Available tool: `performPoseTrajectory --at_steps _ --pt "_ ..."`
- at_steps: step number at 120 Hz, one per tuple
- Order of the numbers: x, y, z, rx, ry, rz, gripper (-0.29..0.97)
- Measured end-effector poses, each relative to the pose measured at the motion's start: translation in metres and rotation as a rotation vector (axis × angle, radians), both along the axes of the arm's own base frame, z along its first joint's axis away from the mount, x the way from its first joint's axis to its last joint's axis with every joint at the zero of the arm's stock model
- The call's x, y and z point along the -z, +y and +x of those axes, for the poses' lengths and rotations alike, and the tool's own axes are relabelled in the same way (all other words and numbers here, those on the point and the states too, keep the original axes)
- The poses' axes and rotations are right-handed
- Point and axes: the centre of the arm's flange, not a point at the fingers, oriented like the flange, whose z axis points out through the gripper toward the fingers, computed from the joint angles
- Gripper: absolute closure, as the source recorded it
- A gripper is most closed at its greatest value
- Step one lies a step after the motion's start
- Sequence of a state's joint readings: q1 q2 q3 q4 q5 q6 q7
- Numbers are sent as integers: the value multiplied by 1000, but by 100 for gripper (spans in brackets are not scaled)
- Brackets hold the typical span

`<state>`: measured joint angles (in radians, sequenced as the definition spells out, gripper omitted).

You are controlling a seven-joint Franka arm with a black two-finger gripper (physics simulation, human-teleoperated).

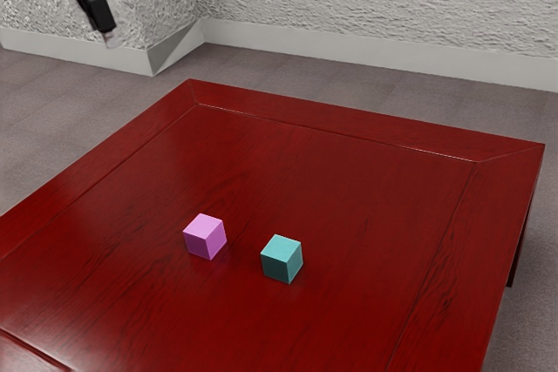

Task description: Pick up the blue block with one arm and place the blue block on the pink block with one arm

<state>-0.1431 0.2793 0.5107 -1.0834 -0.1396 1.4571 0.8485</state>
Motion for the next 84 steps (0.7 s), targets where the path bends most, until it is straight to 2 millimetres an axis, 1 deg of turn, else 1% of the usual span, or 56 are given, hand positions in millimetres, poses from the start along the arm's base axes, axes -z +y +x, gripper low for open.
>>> performPoseTrajectory --at_steps 10,16,34,41,44,52,56,58,62,65,68,72,76,80,84 --pt "0 0 0 56 3 6 0" --pt "-6 -1 0 85 -4 17 0" --pt "-11 -4 9 135 2 60 0" --pt "-11 7 7 134 3 44 0" --pt "-13 9 8 138 0 44 0" --pt "-41 7 -5 150 -42 53 0" --pt "-68 2 -19 159 -86 69 0" --pt "-85 -1 -29 166 -113 76 0" --pt "-124 -24 -56 219 -177 82 0" --pt "-144 -42 -71 261 -207 87 0" --pt "-158 -62 -82 303 -228 92 0" --pt "-170 -85 -92 351 -243 98 0" --pt "-174 -102 -97 386 -246 102 0" --pt "-175 -115 -98 413 -242 105 0" --pt "-173 -123 -96 427 -231 108 0"
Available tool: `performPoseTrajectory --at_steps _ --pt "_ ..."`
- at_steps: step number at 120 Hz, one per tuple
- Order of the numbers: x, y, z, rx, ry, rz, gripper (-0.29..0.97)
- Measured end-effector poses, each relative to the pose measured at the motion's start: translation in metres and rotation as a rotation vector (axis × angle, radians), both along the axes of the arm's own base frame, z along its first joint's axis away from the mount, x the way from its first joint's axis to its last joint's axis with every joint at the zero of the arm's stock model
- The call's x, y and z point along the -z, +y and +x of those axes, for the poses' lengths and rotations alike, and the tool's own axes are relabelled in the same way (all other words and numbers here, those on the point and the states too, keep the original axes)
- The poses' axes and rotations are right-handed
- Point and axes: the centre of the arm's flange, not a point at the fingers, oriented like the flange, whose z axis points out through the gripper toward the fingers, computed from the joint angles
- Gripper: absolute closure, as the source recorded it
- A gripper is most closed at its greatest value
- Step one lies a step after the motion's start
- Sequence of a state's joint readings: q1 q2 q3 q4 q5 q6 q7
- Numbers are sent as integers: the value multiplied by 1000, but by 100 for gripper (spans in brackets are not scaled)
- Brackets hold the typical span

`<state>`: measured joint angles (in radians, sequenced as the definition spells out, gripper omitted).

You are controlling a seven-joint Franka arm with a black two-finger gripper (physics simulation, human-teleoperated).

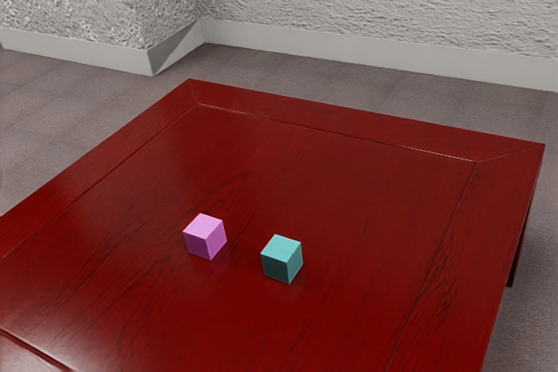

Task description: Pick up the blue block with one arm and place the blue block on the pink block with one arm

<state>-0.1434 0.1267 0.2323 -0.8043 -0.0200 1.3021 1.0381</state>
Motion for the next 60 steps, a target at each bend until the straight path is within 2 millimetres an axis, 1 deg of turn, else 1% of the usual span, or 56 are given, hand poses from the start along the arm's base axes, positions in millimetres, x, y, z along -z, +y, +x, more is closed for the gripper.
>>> performPoseTrajectory --at_steps 9,14,22,30,35,38,44,50,54,60 --pt "5 -7 3 10 16 10 0" --pt "6 -15 4 18 21 20 0" --pt "14 -26 13 21 39 41 0" --pt "31 -24 23 9 82 55 0" --pt "36 -23 24 3 95 59 0" --pt "42 -22 23 6 116 59 0" --pt "49 -34 0 46 157 71 0" --pt "60 -51 -38 98 201 87 0" --pt "72 -60 -63 128 231 101 0" --pt "101 -65 -102 158 281 112 0"
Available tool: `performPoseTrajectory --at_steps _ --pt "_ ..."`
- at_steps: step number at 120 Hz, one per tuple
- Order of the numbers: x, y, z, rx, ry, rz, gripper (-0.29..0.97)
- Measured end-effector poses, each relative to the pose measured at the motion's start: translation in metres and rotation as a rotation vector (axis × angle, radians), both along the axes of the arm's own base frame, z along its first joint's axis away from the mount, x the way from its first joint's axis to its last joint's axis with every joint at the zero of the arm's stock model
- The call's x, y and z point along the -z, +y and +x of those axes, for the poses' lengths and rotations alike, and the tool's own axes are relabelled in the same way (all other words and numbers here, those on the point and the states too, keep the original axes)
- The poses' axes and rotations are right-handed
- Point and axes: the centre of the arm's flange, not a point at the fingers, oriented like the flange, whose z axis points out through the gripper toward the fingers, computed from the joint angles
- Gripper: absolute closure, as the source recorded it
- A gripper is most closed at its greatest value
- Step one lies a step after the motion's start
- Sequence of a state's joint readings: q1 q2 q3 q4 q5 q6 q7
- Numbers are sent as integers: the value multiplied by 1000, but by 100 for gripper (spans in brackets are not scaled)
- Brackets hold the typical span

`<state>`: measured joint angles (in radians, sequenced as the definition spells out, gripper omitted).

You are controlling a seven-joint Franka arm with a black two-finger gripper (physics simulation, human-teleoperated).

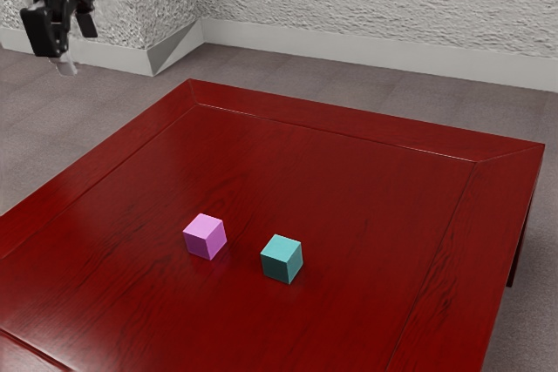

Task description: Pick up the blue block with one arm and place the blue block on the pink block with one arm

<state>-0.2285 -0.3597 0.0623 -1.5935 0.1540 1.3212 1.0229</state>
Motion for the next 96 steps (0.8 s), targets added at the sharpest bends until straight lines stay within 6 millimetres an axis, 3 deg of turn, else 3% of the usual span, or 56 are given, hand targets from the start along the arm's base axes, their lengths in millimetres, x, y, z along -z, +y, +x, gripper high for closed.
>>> performPoseTrajectory --at_steps 13,21,27,34,42,55,62,81,96 --pt "60 -1 -82 44 73 -25 0" --pt "86 -2 -122 74 87 -93 0" --pt "111 1 -139 109 96 -126 0" --pt "135 1 -145 160 108 -141 0" --pt "161 -10 -135 222 147 -118 0" --pt "225 -18 -87 333 242 -64 0" --pt "249 -23 -68 398 269 -42 0" --pt "291 -39 -41 630 308 21 0" --pt "298 -56 -23 901 248 85 0"
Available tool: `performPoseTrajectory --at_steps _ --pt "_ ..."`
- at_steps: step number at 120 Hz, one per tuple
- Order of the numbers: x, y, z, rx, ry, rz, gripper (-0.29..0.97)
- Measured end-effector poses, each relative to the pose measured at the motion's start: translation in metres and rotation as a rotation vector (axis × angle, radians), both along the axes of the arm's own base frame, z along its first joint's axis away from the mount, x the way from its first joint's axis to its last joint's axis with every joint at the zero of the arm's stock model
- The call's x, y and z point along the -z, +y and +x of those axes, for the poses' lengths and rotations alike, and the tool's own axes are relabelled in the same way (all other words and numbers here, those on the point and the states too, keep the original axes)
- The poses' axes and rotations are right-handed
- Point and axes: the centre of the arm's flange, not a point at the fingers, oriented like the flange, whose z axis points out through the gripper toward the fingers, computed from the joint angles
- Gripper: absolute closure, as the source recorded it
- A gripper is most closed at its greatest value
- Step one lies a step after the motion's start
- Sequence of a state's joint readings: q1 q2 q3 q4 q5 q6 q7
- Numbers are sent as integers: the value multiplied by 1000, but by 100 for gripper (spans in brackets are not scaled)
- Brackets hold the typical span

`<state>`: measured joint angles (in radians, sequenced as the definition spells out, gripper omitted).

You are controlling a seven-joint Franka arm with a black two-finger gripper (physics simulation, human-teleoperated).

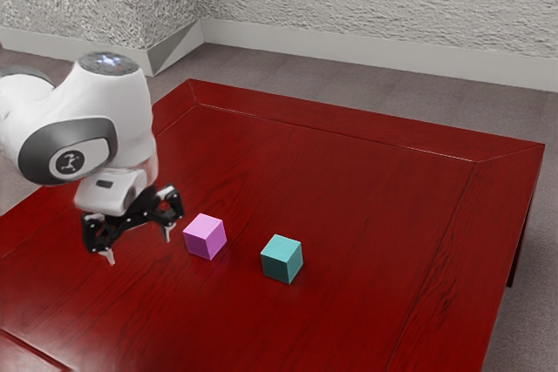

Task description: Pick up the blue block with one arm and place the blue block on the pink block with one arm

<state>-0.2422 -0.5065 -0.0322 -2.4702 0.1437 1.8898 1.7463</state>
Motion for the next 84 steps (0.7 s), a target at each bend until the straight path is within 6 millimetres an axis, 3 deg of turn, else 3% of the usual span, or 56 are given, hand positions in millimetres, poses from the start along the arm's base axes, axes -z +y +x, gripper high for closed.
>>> performPoseTrajectory --at_steps 34,48,84 --pt "35 -37 40 539 -36 -4 0" --pt "31 -53 48 704 -32 -9 0" --pt "44 -73 62 1018 -54 -13 0"
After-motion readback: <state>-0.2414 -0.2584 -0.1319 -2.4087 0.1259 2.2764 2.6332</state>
